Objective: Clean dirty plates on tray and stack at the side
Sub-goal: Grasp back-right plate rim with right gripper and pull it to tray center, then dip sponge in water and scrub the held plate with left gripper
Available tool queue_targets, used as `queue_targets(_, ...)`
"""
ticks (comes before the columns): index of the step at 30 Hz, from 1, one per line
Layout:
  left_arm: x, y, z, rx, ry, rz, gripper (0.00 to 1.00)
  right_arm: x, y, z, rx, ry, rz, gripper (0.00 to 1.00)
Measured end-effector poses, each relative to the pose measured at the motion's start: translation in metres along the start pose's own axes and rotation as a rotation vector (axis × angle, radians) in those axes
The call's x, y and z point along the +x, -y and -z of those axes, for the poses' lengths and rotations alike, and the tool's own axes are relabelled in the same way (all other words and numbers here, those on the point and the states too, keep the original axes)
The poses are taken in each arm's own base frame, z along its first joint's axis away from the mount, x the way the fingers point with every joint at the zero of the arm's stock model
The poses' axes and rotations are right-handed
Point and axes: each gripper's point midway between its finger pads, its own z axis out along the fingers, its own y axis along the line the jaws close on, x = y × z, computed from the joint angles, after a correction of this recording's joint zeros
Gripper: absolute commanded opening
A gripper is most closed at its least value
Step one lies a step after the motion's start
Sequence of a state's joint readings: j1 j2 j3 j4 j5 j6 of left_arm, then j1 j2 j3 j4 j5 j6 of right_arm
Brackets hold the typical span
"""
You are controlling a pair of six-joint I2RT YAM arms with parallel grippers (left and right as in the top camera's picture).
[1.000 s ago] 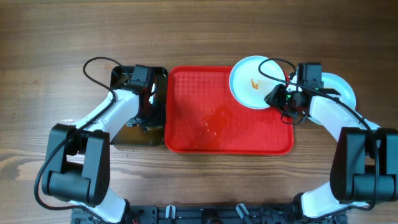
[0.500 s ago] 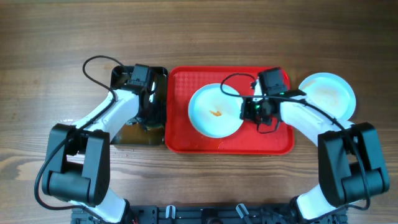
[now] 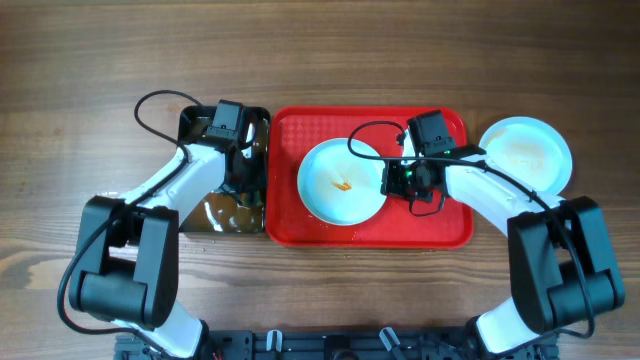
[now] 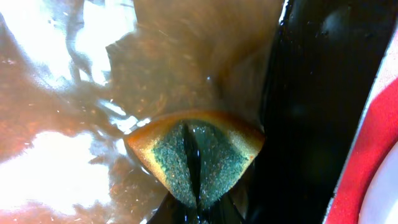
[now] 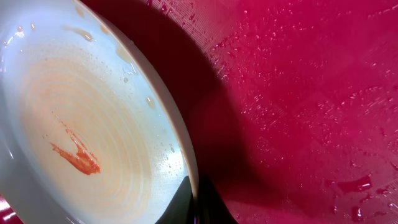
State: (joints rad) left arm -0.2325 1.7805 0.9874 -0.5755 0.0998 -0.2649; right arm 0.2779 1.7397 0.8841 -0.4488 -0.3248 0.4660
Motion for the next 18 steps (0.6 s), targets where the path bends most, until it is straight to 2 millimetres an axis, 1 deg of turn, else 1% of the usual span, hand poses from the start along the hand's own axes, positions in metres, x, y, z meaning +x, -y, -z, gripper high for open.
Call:
queue_targets(3, 0.000, 0.001, 0.003, 0.006, 0.005, 0.002, 0.04, 0.000, 0.000, 0.000, 0.000, 0.000, 0.000, 0.04)
queue_targets(5, 0.001, 0.003, 0.011, 0.019, 0.019, 0.000, 0.04, 0.000, 0.000, 0.000, 0.000, 0.000, 0.000, 0.04)
queue_targets(6, -0.002, 0.006, 0.021, 0.034, 0.049, -0.003, 0.04, 0.000, 0.000, 0.000, 0.000, 0.000, 0.000, 0.05)
queue_targets(8, -0.017, 0.016, 0.050, 0.078, 0.153, -0.017, 0.04, 0.000, 0.000, 0.000, 0.000, 0.000, 0.000, 0.04)
queue_targets(9, -0.023, 0.020, 0.062, 0.096, 0.195, -0.022, 0.04, 0.000, 0.000, 0.000, 0.000, 0.000, 0.000, 0.05)
queue_targets(11, -0.029, 0.023, 0.074, 0.114, 0.239, -0.028, 0.04, 0.000, 0.000, 0.000, 0.000, 0.000, 0.000, 0.04)
queue_targets(16, -0.030, 0.024, 0.075, 0.117, 0.245, -0.029, 0.04, 0.000, 0.000, 0.000, 0.000, 0.000, 0.000, 0.04)
queue_targets(18, -0.035, 0.024, 0.076, 0.112, 0.271, -0.029, 0.04, 0.000, 0.000, 0.000, 0.000, 0.000, 0.000, 0.04)
